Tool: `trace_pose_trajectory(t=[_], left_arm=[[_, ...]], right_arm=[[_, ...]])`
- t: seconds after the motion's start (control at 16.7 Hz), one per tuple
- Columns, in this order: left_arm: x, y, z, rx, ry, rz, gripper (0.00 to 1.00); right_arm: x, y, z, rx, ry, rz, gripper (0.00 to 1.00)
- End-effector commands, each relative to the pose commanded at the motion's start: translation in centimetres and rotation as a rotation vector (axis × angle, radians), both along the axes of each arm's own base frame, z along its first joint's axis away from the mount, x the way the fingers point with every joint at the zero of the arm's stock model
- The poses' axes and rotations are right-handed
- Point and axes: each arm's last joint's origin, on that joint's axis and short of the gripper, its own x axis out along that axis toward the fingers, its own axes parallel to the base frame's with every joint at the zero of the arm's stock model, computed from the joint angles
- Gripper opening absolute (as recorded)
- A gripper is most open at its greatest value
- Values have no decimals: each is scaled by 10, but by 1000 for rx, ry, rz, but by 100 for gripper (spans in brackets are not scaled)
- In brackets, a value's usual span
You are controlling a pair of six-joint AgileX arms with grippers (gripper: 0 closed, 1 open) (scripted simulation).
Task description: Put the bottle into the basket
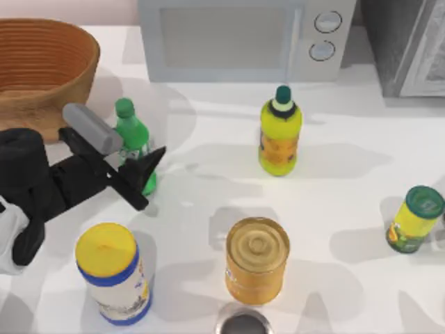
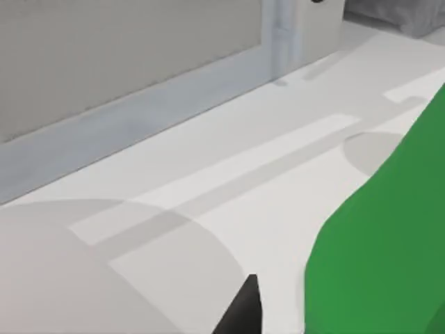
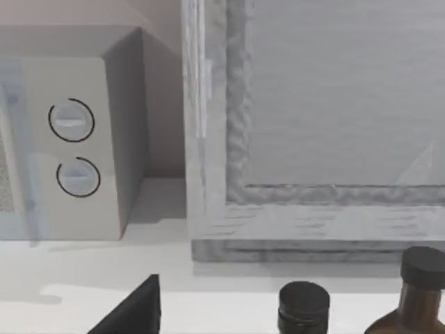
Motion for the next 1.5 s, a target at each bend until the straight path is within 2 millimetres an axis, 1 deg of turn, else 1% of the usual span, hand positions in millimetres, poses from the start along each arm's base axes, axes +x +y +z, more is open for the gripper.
trace_pose_trajectory(t=[0.3,0.36,0.84,0.96,1.08,1.2,1.38,1.5], left_arm=[[0,0,0,0,0,0,2],[0,0,0,0,0,0,0],[0,0,0,1,0,1,0],[1,-2,3,0,-5,-5,0],[7,-11,15,-4,-24,-21,0],[16,-20,36,-10,-50,-25,0],[33,-25,79,-20,-85,27,0],[43,-18,113,-25,-97,107,0]], right_arm=[[0,0,0,0,0,0,100],[0,0,0,0,0,0,100],[0,0,0,0,0,0,100],[0,0,0,0,0,0,100],[0,0,0,0,0,0,100],[0,0,0,0,0,0,100],[0,0,0,0,0,0,100],[0,0,0,0,0,0,100]])
